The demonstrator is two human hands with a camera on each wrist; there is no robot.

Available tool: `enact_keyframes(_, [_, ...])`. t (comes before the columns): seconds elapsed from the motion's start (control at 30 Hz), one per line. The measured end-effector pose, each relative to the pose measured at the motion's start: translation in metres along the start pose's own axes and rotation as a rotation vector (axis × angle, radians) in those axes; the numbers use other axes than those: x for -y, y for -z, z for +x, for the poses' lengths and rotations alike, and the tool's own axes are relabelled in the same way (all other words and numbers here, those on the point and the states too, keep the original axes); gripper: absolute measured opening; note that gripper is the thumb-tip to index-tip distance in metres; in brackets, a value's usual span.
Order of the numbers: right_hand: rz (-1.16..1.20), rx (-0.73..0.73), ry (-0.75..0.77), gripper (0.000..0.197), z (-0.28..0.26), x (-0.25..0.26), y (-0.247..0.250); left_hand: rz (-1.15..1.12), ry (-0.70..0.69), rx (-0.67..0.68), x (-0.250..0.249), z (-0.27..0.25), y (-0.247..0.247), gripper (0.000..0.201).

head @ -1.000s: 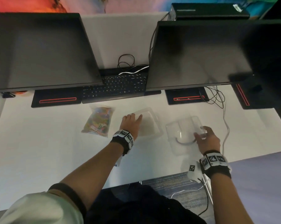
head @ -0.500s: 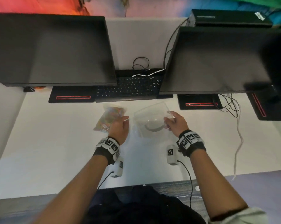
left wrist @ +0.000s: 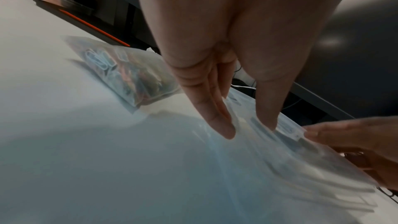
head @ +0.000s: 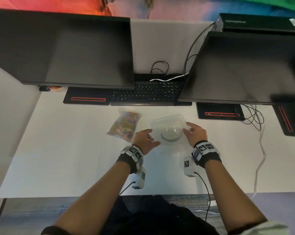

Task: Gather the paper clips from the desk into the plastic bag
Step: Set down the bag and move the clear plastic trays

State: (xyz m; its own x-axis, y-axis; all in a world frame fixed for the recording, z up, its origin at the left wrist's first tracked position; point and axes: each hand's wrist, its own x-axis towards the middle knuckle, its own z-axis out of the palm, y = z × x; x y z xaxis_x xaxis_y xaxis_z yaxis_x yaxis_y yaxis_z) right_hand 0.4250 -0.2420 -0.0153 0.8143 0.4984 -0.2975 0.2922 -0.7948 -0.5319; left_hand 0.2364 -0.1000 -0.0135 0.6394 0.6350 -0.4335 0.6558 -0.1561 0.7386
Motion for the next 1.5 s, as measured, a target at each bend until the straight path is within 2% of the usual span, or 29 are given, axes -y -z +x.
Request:
enact_keyframes(0.07, [0.181, 0.035, -0.053, 0.045, 0.002, -0.009, 0.007, -0.01, 0.016, 0.012, -0.003, -0.001, -0.001, 0.079])
enact_keyframes(0.17, [0.321, 0.075, -0.123, 0.047, 0.004, -0.02, 0.013, -0.107, 0.11, 0.005, -0.001, 0.001, 0.0, 0.082])
enact_keyframes(0.3, [0.463, 0.141, -0.185, 0.037, 0.001, -0.022, 0.015, -0.347, 0.283, 0.056, -0.006, 0.001, 0.005, 0.054])
enact_keyframes(0.37, [0.53, 0.186, -0.197, 0.033, -0.001, -0.021, 0.016, -0.393, 0.324, 0.063, -0.007, 0.002, 0.009, 0.049])
enact_keyframes(0.47, [0.595, 0.24, -0.182, 0.032, -0.004, -0.023, 0.017, -0.38, 0.326, 0.104, -0.007, 0.004, 0.012, 0.051])
enact_keyframes(0.6, [0.572, 0.267, -0.14, 0.042, -0.007, -0.026, 0.013, -0.342, 0.293, 0.111, -0.004, 0.003, 0.018, 0.048])
enact_keyframes(0.73, [0.571, 0.296, -0.057, 0.054, -0.008, -0.027, 0.011, -0.454, 0.321, 0.127, -0.005, 0.001, 0.022, 0.049])
enact_keyframes(0.83, [0.43, 0.282, 0.02, 0.052, -0.012, -0.024, 0.005, -0.443, 0.28, 0.095, -0.002, 0.001, 0.021, 0.059])
enact_keyframes(0.93, [0.256, 0.208, 0.054, 0.045, -0.011, -0.019, 0.003, -0.406, 0.26, 0.069, 0.002, 0.003, 0.02, 0.058])
enact_keyframes(1.03, [0.344, 0.189, -0.03, 0.043, -0.009, -0.02, 0.001, -0.388, 0.275, 0.001, 0.002, 0.009, 0.019, 0.049])
enact_keyframes(1.13, [0.45, 0.185, -0.106, 0.043, -0.013, -0.019, -0.003, -0.361, 0.27, 0.0, 0.001, 0.012, 0.021, 0.04])
enact_keyframes(1.27, [0.476, 0.115, -0.157, 0.034, -0.015, -0.014, -0.005, -0.349, 0.262, -0.008, 0.005, 0.012, 0.02, 0.04])
enact_keyframes(1.4, [0.536, 0.119, -0.254, 0.027, -0.015, -0.015, -0.006, -0.307, 0.241, -0.07, 0.005, 0.011, 0.02, 0.022])
enact_keyframes(1.5, [0.522, 0.123, -0.29, 0.022, -0.017, -0.011, -0.005, -0.298, 0.247, -0.094, 0.003, 0.01, 0.021, 0.018])
